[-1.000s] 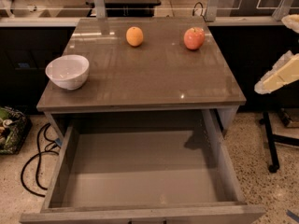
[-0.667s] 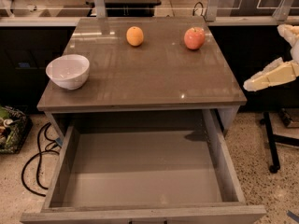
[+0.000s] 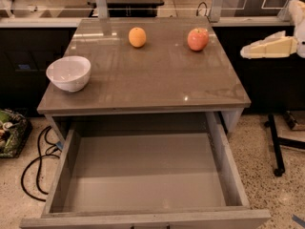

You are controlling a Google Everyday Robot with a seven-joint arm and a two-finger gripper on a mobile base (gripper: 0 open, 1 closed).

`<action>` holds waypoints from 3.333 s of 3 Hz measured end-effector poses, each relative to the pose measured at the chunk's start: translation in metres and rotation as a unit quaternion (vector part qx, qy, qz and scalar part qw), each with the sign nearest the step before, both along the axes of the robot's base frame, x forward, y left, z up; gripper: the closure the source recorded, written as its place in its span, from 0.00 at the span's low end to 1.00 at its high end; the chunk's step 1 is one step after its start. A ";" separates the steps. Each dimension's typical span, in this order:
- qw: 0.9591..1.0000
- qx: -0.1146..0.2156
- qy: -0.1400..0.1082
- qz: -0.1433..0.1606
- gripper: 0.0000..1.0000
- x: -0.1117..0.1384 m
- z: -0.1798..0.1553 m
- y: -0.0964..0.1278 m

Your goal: Place apple into top drawer

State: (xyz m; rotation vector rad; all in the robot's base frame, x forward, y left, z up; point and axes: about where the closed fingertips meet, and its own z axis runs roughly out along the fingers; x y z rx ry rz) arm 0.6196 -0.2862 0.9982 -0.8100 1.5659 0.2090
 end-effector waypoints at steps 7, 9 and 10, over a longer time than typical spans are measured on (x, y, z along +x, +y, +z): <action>0.990 0.090 0.030 -0.104 0.00 0.180 -0.076 0.027; 0.988 0.105 0.054 -0.103 0.00 0.208 -0.105 0.046; 0.987 0.110 0.060 -0.099 0.00 0.217 -0.114 0.056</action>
Offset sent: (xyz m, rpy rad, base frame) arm 0.0461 0.0084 -0.0119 0.0614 0.0057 -0.1144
